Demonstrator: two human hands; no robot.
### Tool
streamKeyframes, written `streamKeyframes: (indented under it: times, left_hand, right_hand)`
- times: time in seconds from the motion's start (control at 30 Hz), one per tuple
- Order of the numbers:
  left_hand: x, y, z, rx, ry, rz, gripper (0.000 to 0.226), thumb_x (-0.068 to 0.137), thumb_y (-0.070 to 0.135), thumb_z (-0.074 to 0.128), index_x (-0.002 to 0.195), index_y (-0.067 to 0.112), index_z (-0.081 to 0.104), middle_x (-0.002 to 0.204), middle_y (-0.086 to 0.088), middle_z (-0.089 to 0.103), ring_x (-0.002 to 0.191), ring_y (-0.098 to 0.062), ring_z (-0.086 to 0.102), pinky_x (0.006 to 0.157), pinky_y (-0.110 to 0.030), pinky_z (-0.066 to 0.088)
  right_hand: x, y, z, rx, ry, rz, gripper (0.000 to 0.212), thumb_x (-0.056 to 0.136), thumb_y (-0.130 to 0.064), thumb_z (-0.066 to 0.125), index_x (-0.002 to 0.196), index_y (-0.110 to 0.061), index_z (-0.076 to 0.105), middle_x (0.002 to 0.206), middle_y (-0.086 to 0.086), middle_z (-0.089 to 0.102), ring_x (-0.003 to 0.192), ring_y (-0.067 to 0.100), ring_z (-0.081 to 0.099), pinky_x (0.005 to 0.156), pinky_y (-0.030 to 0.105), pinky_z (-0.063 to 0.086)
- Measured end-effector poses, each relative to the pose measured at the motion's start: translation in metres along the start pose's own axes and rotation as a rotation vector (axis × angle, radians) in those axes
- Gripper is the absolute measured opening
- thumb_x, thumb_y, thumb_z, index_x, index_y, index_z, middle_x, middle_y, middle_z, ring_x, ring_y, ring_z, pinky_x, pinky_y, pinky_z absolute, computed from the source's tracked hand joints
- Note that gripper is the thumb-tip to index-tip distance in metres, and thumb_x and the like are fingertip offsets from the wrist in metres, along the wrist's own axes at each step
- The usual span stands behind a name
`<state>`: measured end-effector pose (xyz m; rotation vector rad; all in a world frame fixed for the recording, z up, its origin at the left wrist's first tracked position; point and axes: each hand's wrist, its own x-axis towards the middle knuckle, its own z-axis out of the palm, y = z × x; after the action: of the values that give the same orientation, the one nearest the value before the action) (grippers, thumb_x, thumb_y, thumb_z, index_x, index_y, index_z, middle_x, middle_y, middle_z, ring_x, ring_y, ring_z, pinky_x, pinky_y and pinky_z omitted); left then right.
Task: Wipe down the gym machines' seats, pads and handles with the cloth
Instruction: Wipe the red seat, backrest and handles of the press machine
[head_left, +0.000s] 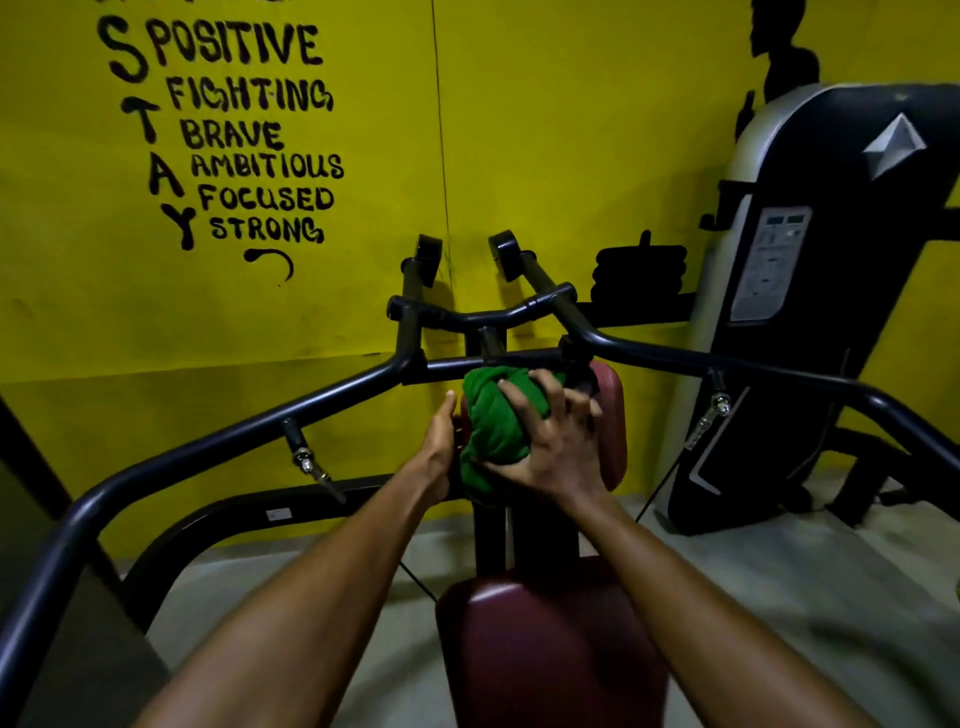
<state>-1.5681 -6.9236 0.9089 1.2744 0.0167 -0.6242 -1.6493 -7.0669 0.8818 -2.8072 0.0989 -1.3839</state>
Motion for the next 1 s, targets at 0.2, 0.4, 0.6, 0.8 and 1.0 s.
streamKeyframes:
  times: [0.2, 0.4, 0.6, 0.8, 1.0]
  left_hand:
    - [0.009, -0.015, -0.001, -0.186, -0.148, 0.04, 0.061, 0.101, 0.056, 0.034, 0.13, 0.01, 0.061, 0.121, -0.018, 0.068, 0.112, -0.032, 0.063, 0.1, -0.044, 0.048]
    - [0.013, -0.022, -0.005, -0.181, -0.152, 0.038, 0.063, 0.099, 0.059, 0.032, 0.114, 0.012, 0.071, 0.118, -0.017, 0.069, 0.109, -0.031, 0.065, 0.098, -0.042, 0.049]
    - [0.011, -0.028, 0.003, -0.141, -0.087, 0.045, 0.072, 0.098, 0.065, 0.025, 0.118, 0.013, 0.07, 0.111, -0.012, 0.073, 0.101, -0.029, 0.069, 0.096, -0.04, 0.051]
    - [0.005, -0.028, 0.009, -0.15, -0.051, 0.065, 0.072, 0.097, 0.066, 0.025, 0.123, 0.014, 0.066, 0.122, -0.014, 0.068, 0.109, -0.031, 0.063, 0.099, -0.043, 0.047]
    - [0.013, -0.032, 0.007, -0.174, -0.023, 0.072, 0.08, 0.096, 0.068, 0.022, 0.126, 0.007, 0.064, 0.132, -0.022, 0.06, 0.123, -0.038, 0.056, 0.11, -0.049, 0.04]
  right_hand:
    - [0.06, 0.008, -0.001, 0.234, 0.135, 0.053, 0.05, 0.076, -0.051, 0.076, 0.111, -0.016, 0.069, 0.107, 0.008, 0.062, 0.092, 0.031, 0.053, 0.074, 0.046, 0.049]
    - [0.0, -0.003, 0.008, 0.223, 0.213, 0.146, 0.067, 0.072, -0.058, 0.072, 0.126, -0.021, 0.061, 0.129, 0.009, 0.054, 0.106, 0.033, 0.049, 0.088, 0.041, 0.041]
    - [-0.083, 0.035, 0.017, 0.166, 0.164, 0.307, 0.065, 0.076, -0.063, 0.065, 0.129, -0.029, 0.049, 0.138, 0.008, 0.043, 0.114, 0.036, 0.047, 0.095, 0.049, 0.041]
    - [0.012, -0.018, -0.003, 0.212, 0.332, 0.624, 0.069, 0.082, -0.07, 0.064, 0.132, -0.024, 0.055, 0.141, 0.011, 0.045, 0.12, 0.033, 0.042, 0.096, 0.045, 0.042]
    - [-0.07, 0.027, 0.027, 0.143, 0.154, 0.059, 0.067, 0.075, -0.059, 0.068, 0.132, -0.03, 0.048, 0.139, 0.002, 0.04, 0.117, 0.031, 0.043, 0.092, 0.046, 0.038]
